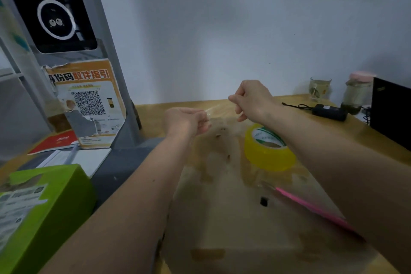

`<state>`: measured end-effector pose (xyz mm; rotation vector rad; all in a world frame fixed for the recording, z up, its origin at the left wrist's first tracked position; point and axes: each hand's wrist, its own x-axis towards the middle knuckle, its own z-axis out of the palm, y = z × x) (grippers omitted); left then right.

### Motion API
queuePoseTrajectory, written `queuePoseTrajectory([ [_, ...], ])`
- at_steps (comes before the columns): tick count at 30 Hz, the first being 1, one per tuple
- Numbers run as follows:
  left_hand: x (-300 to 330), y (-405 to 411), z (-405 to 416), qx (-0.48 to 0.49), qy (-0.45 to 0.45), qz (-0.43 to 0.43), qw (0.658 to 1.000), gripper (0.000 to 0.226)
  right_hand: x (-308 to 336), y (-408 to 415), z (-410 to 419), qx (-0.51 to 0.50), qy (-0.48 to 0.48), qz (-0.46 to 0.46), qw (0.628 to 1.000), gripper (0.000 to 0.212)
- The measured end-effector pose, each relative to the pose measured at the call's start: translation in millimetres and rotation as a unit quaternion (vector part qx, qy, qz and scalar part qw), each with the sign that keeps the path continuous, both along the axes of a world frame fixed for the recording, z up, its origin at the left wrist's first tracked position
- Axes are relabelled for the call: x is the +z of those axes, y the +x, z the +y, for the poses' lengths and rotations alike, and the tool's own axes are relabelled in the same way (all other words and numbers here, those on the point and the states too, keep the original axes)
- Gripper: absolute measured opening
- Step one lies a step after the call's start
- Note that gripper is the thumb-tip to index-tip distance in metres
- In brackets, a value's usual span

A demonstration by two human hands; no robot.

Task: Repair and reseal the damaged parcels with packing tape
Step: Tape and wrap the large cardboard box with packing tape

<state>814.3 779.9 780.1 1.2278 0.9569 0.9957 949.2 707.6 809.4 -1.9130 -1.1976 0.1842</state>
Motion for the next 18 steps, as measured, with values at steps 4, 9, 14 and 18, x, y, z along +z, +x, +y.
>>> queuePoseTrajectory([
  [4,-16.8,24.8,31.6,0.016,-0.002,0.035,0.999,0.014,-13.0,23.7,32.9,-0.006,-0.043,0.002,0.999,0.023],
  [9,-39.6,40.5,49.4,0.019,0.008,0.101,0.995,0.014,-27.4,41.5,54.4,0.023,-0.126,-0.004,0.992,0.017],
  [14,-46.0,43.9,60.0,0.013,0.037,0.157,0.987,0.011,-32.3,49.7,57.6,0.048,-0.204,0.004,0.978,0.016],
  [18,-47.2,53.0,62.1,0.013,0.077,0.205,0.976,0.025,-34.8,57.4,59.0,0.054,-0.246,-0.034,0.967,0.014],
])
